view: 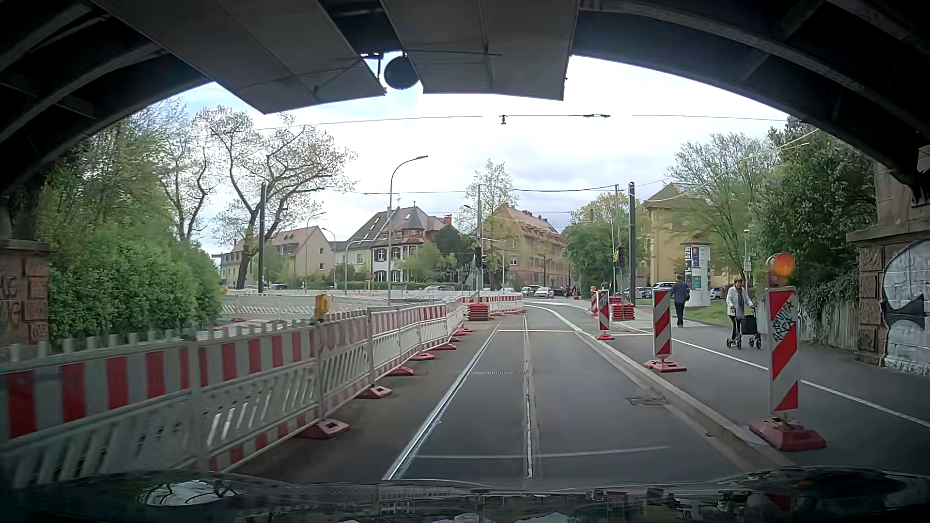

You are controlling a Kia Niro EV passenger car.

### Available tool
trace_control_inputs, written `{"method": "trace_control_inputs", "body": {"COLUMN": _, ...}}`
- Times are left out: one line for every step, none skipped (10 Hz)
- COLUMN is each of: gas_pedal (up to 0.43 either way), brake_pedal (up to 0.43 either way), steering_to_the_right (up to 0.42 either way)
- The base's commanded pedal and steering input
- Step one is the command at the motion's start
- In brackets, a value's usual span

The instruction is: Follow the waypoints while adhering to traffic rules and regulations

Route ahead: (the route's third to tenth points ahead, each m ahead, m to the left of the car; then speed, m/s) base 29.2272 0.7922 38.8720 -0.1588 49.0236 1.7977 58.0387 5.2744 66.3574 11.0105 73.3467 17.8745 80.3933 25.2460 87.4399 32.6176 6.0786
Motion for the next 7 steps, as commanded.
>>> {"method": "trace_control_inputs", "body": {"gas_pedal": 0.067, "brake_pedal": 0.0, "steering_to_the_right": 0.069}}
{"method": "trace_control_inputs", "body": {"gas_pedal": 0.067, "brake_pedal": 0.0, "steering_to_the_right": 0.062}}
{"method": "trace_control_inputs", "body": {"gas_pedal": 0.067, "brake_pedal": 0.0, "steering_to_the_right": 0.054}}
{"method": "trace_control_inputs", "body": {"gas_pedal": 0.067, "brake_pedal": 0.0, "steering_to_the_right": 0.048}}
{"method": "trace_control_inputs", "body": {"gas_pedal": 0.067, "brake_pedal": 0.0, "steering_to_the_right": 0.041}}
{"method": "trace_control_inputs", "body": {"gas_pedal": 0.067, "brake_pedal": 0.0, "steering_to_the_right": 0.036}}
{"method": "trace_control_inputs", "body": {"gas_pedal": 0.067, "brake_pedal": 0.0, "steering_to_the_right": 0.032}}
